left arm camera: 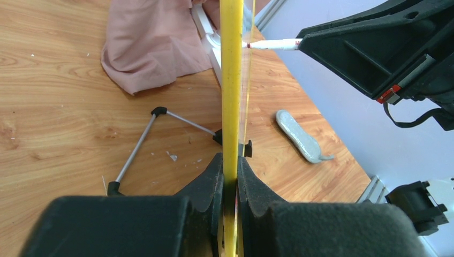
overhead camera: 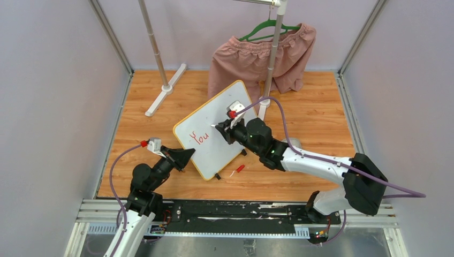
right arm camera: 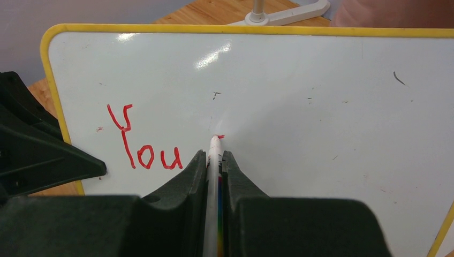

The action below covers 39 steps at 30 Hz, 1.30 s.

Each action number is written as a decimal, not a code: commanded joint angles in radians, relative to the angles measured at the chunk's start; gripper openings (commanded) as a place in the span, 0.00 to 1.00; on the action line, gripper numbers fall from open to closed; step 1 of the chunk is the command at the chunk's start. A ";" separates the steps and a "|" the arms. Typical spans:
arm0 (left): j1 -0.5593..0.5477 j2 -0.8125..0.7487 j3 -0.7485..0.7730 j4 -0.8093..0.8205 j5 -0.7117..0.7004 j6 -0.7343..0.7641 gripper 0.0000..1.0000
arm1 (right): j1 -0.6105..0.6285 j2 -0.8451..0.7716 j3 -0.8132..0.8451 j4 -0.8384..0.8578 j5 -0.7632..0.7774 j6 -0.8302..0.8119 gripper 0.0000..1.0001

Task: Write a sentence on the whiteboard

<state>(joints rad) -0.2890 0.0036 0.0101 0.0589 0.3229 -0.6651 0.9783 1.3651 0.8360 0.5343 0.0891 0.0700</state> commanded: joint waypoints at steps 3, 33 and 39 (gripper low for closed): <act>0.005 -0.067 -0.055 -0.085 0.005 0.054 0.00 | 0.010 0.010 0.013 0.028 -0.037 0.016 0.00; 0.005 -0.067 -0.055 -0.085 0.005 0.052 0.00 | 0.008 -0.093 -0.097 0.002 0.062 -0.003 0.00; 0.005 -0.067 -0.055 -0.085 0.007 0.053 0.00 | 0.007 -0.123 -0.110 0.041 0.041 -0.008 0.00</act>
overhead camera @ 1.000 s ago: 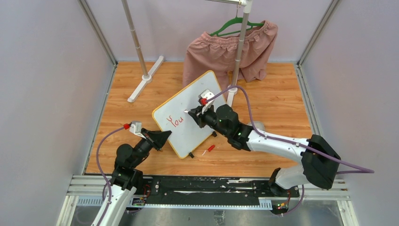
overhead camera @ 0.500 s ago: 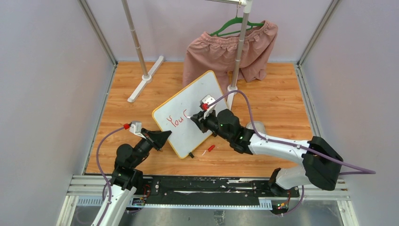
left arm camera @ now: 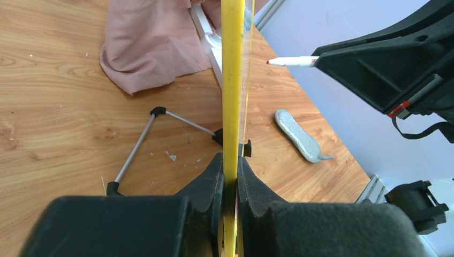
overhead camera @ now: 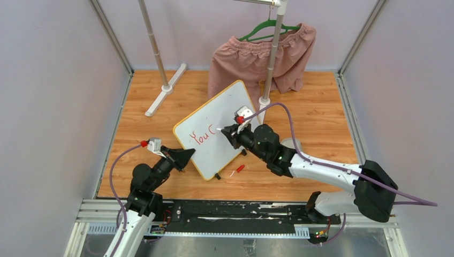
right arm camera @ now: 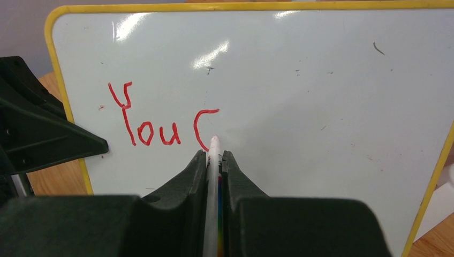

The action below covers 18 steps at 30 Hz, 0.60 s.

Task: Write a sentence on the whiteboard

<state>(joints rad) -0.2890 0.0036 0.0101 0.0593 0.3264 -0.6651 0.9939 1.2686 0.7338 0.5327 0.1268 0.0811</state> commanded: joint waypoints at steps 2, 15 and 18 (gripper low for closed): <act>0.005 -0.067 -0.055 -0.084 0.003 0.053 0.00 | -0.012 -0.016 0.000 0.035 0.005 -0.018 0.00; 0.005 -0.067 -0.055 -0.084 0.005 0.053 0.00 | -0.035 0.028 0.037 0.008 0.010 -0.004 0.00; 0.005 -0.067 -0.055 -0.085 0.006 0.053 0.00 | -0.038 0.038 0.046 0.009 0.009 -0.004 0.00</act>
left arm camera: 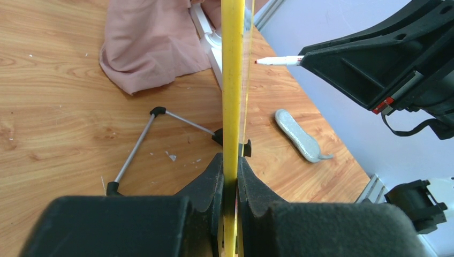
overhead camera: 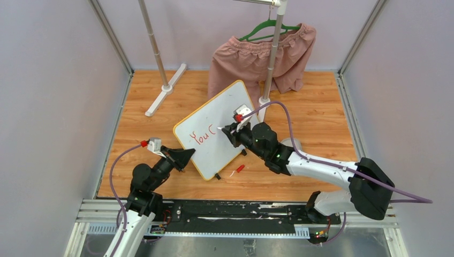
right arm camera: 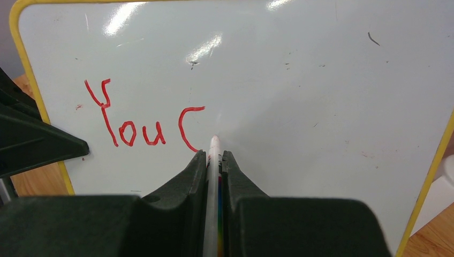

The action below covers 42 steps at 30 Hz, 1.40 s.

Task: Write a sentence on the whiteboard

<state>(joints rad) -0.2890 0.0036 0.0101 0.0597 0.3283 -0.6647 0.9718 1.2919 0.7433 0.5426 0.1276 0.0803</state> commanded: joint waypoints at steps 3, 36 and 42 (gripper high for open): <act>0.005 -0.067 -0.055 -0.085 0.003 0.053 0.00 | -0.016 0.028 0.050 -0.004 0.001 -0.005 0.00; 0.002 -0.067 -0.056 -0.080 0.005 0.054 0.00 | -0.001 0.041 0.009 -0.023 -0.053 0.005 0.00; 0.001 -0.067 -0.056 -0.080 0.006 0.054 0.00 | -0.002 0.037 0.004 -0.037 -0.027 -0.001 0.00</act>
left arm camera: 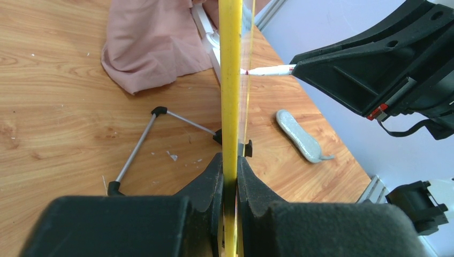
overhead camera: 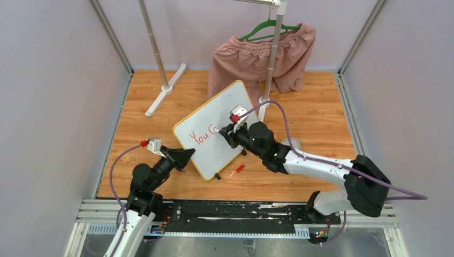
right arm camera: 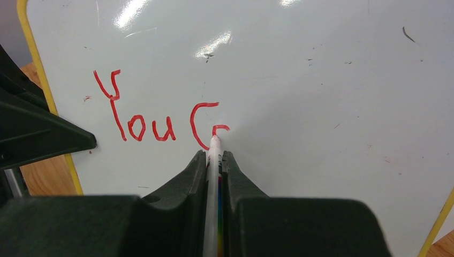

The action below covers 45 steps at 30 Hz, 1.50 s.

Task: Write a sentence on the whiteboard

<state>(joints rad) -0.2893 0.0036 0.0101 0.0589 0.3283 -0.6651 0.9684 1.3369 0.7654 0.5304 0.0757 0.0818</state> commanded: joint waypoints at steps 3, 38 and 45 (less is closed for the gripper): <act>0.002 -0.067 -0.057 -0.079 0.006 0.053 0.00 | 0.001 -0.006 -0.009 -0.045 0.042 -0.006 0.00; 0.002 -0.067 -0.057 -0.076 0.008 0.056 0.00 | -0.015 0.016 0.030 -0.029 0.055 -0.001 0.00; 0.001 -0.067 -0.058 -0.076 0.009 0.056 0.00 | -0.014 -0.002 -0.006 -0.026 0.056 0.011 0.00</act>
<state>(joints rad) -0.2893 0.0036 0.0101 0.0586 0.3290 -0.6651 0.9676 1.3430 0.7914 0.5106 0.1238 0.0845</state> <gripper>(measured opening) 0.131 0.146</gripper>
